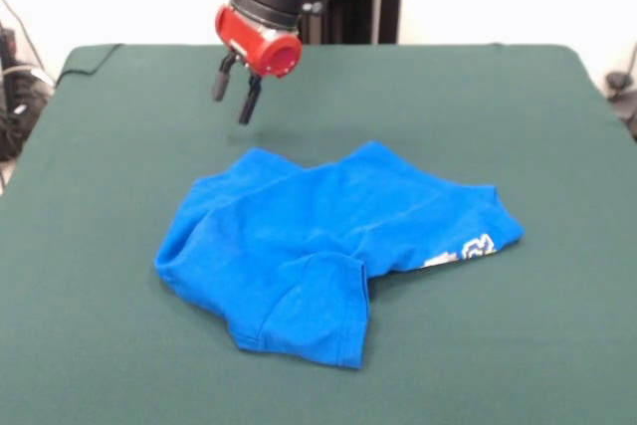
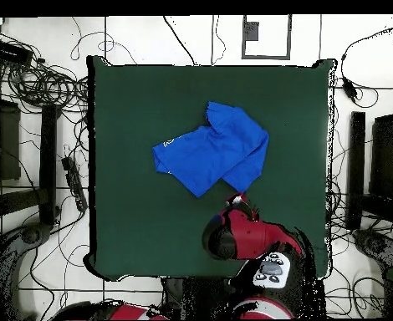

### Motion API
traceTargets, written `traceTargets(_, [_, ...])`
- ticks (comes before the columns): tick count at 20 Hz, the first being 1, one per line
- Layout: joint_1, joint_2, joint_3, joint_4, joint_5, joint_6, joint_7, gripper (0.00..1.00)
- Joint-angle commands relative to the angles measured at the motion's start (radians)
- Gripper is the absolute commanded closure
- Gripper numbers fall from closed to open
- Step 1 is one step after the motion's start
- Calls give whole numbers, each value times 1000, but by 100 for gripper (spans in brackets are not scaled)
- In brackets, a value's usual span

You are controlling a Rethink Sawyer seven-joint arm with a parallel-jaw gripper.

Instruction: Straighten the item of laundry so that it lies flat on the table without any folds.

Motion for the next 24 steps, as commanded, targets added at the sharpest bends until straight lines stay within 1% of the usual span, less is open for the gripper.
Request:
traceTargets(1, [31,64,146,-99,28,96,-3,0])
traceTargets(4, [35,89,141,-116,27,70,4,0])
traceTargets(6, [19,99,155,-131,14,54,-4,0])
traceTargets(12, [12,128,169,-147,14,38,6,0])
traceTargets(17, [51,143,138,-146,48,37,44,0])
traceTargets(20, [43,124,166,-120,58,67,54,0])
traceTargets(24, [83,144,128,-136,88,66,78,0])
